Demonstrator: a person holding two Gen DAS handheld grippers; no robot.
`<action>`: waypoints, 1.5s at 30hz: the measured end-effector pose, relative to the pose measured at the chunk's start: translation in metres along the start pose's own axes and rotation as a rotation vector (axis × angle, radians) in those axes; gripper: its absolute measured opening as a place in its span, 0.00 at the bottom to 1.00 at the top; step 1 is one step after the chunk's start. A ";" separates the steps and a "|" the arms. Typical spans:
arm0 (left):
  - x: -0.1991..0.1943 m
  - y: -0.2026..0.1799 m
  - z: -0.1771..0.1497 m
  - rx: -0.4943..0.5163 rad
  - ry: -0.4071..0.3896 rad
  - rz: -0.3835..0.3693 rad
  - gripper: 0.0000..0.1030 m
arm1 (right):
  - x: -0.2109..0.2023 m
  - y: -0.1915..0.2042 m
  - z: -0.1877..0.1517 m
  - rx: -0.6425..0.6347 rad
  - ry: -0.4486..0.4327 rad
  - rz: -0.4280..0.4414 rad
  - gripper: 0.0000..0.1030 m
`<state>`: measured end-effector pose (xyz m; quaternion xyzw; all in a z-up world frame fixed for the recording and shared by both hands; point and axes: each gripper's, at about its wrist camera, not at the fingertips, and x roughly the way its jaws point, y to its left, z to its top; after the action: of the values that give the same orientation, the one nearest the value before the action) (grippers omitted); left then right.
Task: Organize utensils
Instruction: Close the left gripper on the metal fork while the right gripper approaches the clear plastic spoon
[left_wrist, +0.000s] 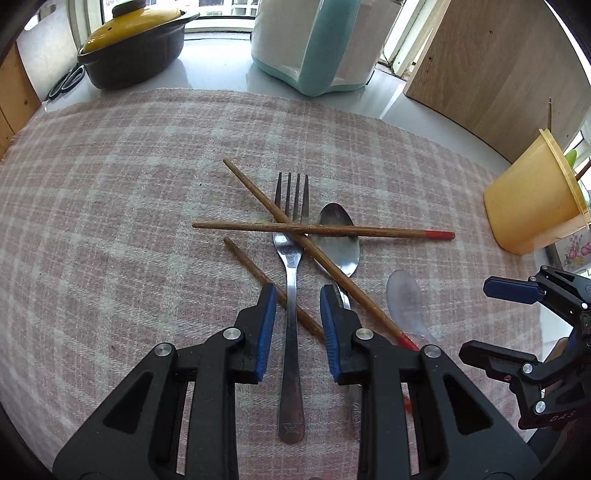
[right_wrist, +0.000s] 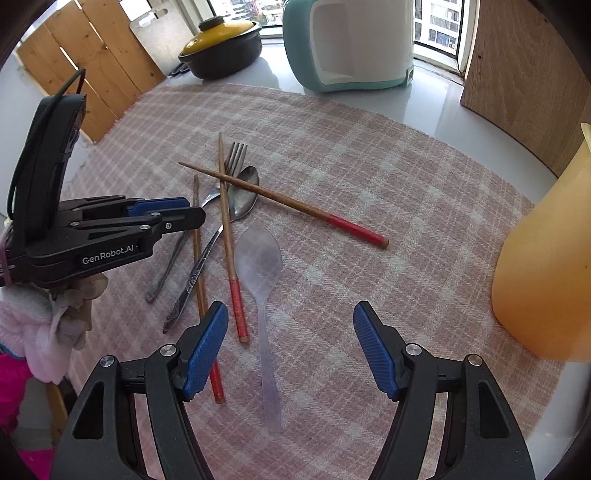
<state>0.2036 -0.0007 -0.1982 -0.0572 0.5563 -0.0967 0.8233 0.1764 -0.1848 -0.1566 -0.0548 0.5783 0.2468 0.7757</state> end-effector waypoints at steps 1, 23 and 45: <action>0.001 0.000 0.000 0.007 0.001 0.005 0.23 | 0.003 0.001 0.000 -0.001 0.005 0.000 0.68; 0.007 0.008 0.005 -0.011 -0.009 0.023 0.03 | 0.018 0.002 0.005 0.011 0.036 -0.011 0.64; -0.015 0.046 -0.012 -0.107 -0.048 0.045 0.03 | 0.039 0.008 0.021 -0.026 0.048 -0.039 0.63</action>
<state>0.1915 0.0481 -0.1982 -0.0910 0.5420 -0.0470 0.8341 0.1996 -0.1578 -0.1843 -0.0820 0.5923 0.2379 0.7654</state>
